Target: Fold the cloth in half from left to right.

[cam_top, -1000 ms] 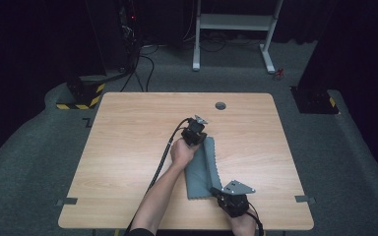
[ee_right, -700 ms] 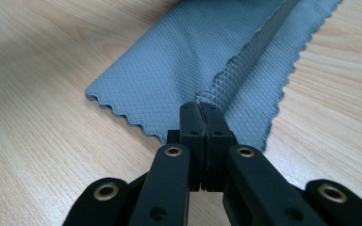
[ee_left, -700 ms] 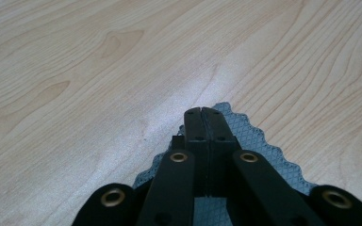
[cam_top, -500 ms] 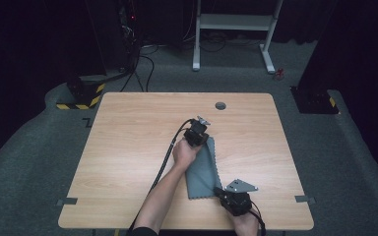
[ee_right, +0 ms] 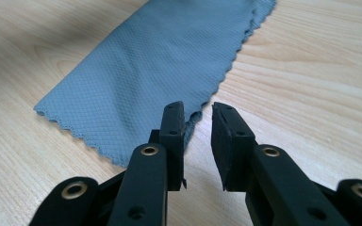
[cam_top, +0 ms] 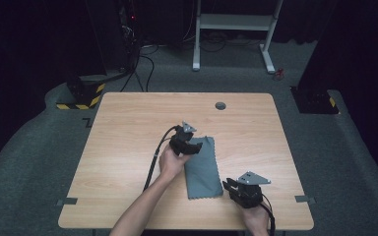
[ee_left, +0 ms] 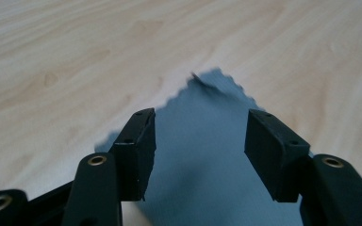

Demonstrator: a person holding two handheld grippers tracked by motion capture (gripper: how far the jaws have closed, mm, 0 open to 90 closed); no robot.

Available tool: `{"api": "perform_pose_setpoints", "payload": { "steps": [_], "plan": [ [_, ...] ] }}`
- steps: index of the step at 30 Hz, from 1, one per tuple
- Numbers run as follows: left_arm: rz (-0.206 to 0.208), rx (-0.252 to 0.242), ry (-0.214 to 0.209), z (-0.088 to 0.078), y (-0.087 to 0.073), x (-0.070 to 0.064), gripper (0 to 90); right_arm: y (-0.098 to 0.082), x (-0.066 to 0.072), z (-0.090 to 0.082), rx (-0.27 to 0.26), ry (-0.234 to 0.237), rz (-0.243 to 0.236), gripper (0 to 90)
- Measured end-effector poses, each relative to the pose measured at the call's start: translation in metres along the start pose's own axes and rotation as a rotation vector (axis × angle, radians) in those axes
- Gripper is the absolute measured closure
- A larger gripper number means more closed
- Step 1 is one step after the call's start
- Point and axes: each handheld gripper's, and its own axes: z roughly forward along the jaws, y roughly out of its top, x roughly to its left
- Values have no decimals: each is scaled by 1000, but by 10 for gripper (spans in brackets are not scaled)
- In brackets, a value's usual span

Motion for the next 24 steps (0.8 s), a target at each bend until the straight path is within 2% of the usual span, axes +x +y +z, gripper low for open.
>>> {"api": "perform_pose_setpoints", "payload": {
  "steps": [3, 5, 7, 9, 11, 14, 16, 17, 19, 21, 24],
  "plan": [
    [17, 3, -44, -15, -23, -16, 412, 0, 4, 7, 28, 14, -37, 726],
    [31, 14, -58, -23, -37, -27, 407, 0, 7, 11, 41, 23, -49, 698],
    [45, 22, -61, -30, -50, -38, 390, 1, 10, 14, 39, 27, -52, 682],
    [35, 18, -67, -35, -62, -46, 385, 3, 12, 16, 43, 30, -56, 677],
    [37, 36, -44, -39, -72, -53, 382, 4, 12, 18, 62, 25, -70, 670],
    [22, 55, -32, -42, -84, -58, 365, 1, 10, 21, 97, 14, -93, 657],
    [34, 79, -11, -43, -92, -60, 365, -3, 8, 19, 107, 5, -92, 653],
    [27, 60, -10, -45, -96, -61, 360, -6, 7, 17, 102, 9, -79, 654],
    [15, 56, -1, -49, -100, -62, 369, -8, 5, 14, 101, 3, -82, 655],
    [25, 54, 17, -52, -102, -62, 376, -8, 4, 13, 108, 2, -79, 656],
    [10, 42, 16, -54, -107, -64, 386, -8, 5, 12, 107, 1, -86, 664]
  ]
}}
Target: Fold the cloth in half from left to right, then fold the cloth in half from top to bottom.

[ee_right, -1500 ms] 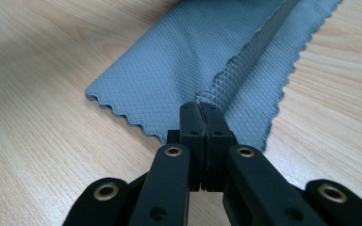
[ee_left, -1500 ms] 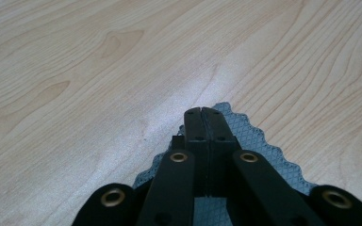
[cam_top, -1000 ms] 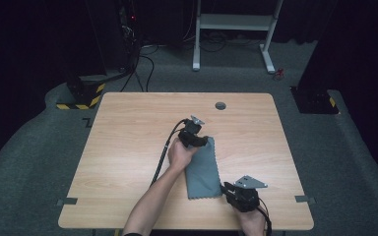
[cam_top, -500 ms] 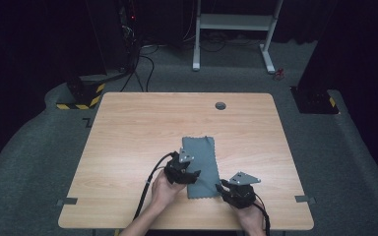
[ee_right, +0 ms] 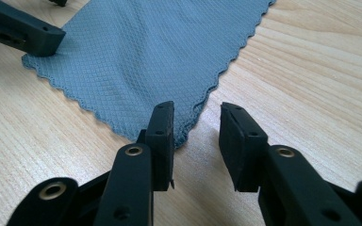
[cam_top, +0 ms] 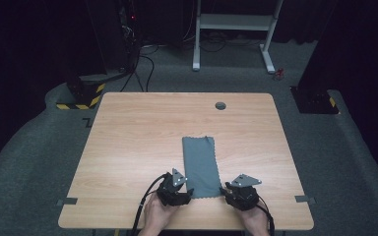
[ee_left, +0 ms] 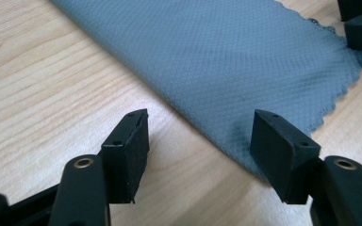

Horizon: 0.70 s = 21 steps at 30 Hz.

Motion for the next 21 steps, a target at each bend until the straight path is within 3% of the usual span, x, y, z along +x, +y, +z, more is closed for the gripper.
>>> {"api": "perform_pose_setpoints", "payload": {
  "steps": [9, 21],
  "plan": [
    [-6, -12, 17, -7, -8, -2, 436, 0, 1, 0, -2, -2, -9, 671],
    [-5, 22, 19, -16, -12, 2, 462, 1, 14, -1, 9, 19, -47, 696]
  ]
}}
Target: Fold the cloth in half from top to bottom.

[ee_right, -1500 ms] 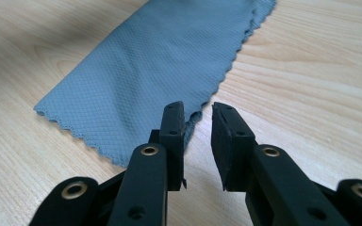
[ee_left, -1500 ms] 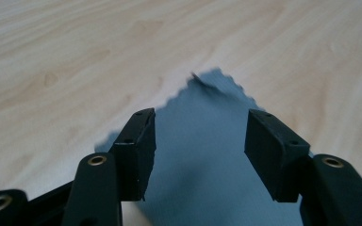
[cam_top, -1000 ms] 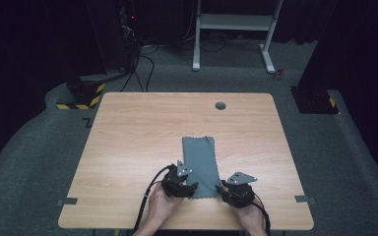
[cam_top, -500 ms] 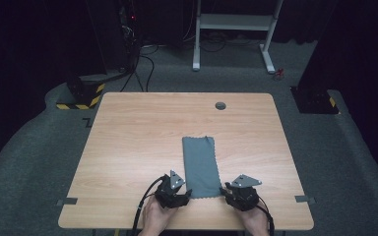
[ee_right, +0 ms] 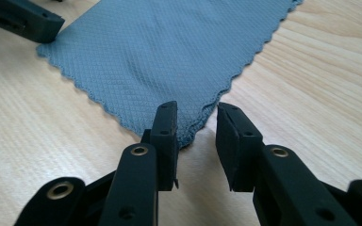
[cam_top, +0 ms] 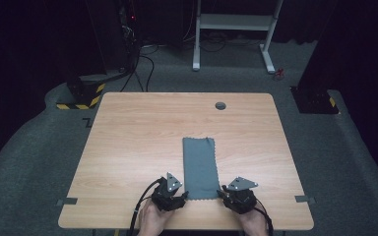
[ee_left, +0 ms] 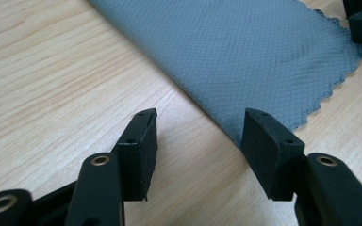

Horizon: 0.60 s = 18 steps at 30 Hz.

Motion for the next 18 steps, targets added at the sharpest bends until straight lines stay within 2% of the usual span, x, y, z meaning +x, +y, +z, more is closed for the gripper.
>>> {"api": "perform_pose_setpoints", "payload": {
  "steps": [5, 8, 9, 11, 12, 13, 15, 18],
  "plan": [
    [3, 7, -10, -7, -7, 7, 462, 0, 11, 0, 3, 34, -24, 701],
    [10, 4, -32, -7, -8, 11, 458, 3, 10, 1, 5, 67, -16, 670],
    [26, 9, -33, -7, -6, 14, 444, 5, 7, 2, -4, 71, -10, 654],
    [14, -4, -81, -5, -1, 19, 398, 11, -2, 2, -35, 66, 18, 645],
    [16, -18, -91, -4, 4, 22, 400, 16, -7, 3, -55, 68, 35, 645],
    [21, -32, -90, -2, 9, 25, 401, 21, -14, 6, -70, 65, 53, 652],
    [35, -62, -57, 5, 21, 32, 408, 36, -26, 14, -82, 55, 77, 663],
    [32, -96, -64, 19, 39, 45, 418, 63, -39, 32, -88, 50, 71, 721]
  ]
}}
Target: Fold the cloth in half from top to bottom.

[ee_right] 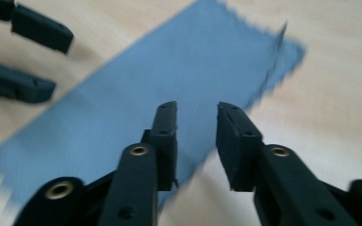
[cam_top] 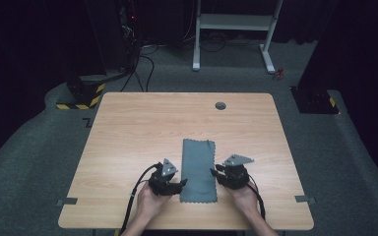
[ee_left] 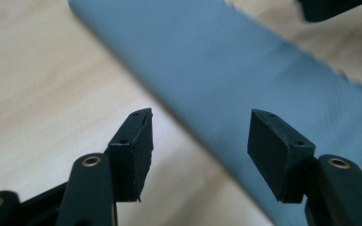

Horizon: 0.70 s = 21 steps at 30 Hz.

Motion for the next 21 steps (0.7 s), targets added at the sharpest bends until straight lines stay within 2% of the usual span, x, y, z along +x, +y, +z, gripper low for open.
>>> {"api": "perform_pose_setpoints", "payload": {
  "steps": [2, 3, 5, 6, 8, 11, 13, 15, 17, 19, 21],
  "plan": [
    [-10, 4, -22, 11, 8, 8, 414, 14, -6, 14, 1, 9, 17, 751],
    [-36, 5, -41, 19, 12, 13, 412, 21, -9, 22, 6, 1, 19, 760],
    [-59, 8, -47, 31, 18, 21, 414, 34, -15, 41, 15, -10, 34, 770],
    [-63, 10, -40, 36, 22, 24, 416, 38, -17, 49, 16, -17, 32, 770],
    [-53, 6, -33, 45, 30, 27, 422, 45, -21, 62, 21, -26, 58, 770],
    [-59, 14, -28, 57, 39, 32, 422, 47, -26, 76, 40, -56, 86, 770],
    [-68, 5, -12, 61, 40, 35, 429, 47, -32, 80, 39, -81, 97, 769],
    [-99, 18, -2, 65, 38, 41, 433, 45, -40, 80, 42, -103, 123, 769],
    [-89, 24, 10, 66, 36, 44, 446, 43, -49, 80, 55, -117, 152, 767],
    [-77, 41, 50, 65, 36, 45, 440, 40, -56, 78, 48, -122, 169, 767],
    [-83, 50, 74, 64, 36, 48, 442, 39, -60, 77, 52, -137, 167, 769]
  ]
}}
